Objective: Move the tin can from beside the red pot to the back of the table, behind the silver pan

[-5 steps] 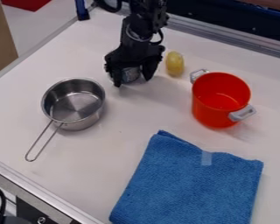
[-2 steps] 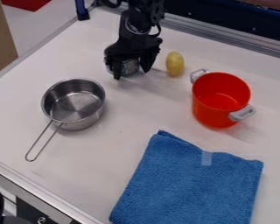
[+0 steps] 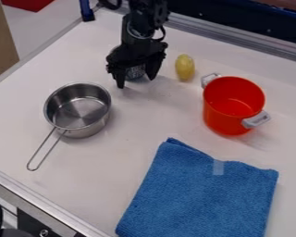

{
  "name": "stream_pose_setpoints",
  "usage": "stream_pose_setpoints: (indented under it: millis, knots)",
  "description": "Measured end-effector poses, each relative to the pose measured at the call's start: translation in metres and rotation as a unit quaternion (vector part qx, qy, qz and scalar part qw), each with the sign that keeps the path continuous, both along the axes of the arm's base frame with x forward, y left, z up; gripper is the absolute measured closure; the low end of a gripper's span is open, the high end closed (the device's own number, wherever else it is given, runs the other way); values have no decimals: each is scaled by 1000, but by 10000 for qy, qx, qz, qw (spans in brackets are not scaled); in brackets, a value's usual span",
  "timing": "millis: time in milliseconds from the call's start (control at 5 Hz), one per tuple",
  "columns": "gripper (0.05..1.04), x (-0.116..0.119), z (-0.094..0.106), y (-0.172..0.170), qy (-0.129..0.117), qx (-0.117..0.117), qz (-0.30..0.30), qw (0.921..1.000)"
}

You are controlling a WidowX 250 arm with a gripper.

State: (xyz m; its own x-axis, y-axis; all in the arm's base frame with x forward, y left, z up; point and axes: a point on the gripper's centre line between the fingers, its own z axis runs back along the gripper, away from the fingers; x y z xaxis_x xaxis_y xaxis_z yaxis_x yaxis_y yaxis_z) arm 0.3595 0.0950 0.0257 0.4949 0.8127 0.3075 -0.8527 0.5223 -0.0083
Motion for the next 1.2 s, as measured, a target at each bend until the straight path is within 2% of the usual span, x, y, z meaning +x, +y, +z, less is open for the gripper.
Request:
stream_pose_setpoints:
  millis: [200, 400, 600, 800, 1000, 1200]
  knots:
    - [83, -3, 18, -4, -317, -126, -100, 9994]
    - [83, -16, 34, -21, -289, -388, -309, 9984]
    - [83, -36, 41, -42, -221, -509, -702, 9960]
    - [83, -57, 37, -71, -93, -636, -1302, 9894]
    - [83, -66, 35, -97, -56, -598, -1740, 9829]
    - [83, -77, 31, -121, 95, -736, -2154, 9737]
